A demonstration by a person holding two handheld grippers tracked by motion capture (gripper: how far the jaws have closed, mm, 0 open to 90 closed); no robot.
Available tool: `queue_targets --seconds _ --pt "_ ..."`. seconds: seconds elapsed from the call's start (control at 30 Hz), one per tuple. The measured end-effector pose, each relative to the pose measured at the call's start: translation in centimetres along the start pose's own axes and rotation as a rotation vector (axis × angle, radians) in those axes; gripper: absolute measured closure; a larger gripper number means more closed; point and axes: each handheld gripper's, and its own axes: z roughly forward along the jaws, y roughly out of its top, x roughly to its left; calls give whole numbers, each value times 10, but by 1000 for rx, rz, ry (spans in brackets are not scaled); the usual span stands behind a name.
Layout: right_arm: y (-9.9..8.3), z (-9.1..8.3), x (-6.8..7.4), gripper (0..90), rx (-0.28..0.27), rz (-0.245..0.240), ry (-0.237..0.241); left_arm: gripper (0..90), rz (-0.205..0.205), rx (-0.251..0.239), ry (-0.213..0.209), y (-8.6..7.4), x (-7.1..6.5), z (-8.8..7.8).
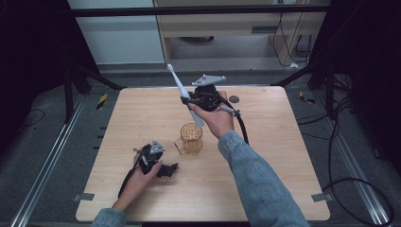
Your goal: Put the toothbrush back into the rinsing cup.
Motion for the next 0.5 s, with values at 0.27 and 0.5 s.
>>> queue_targets --seconds 0.27,0.5 --pt "-2 5 1 667 -12 12 4 0 1 1 0 0 0 0" --pt "-4 11 6 667 -21 15 24 0 1 0 0 0 0 0"
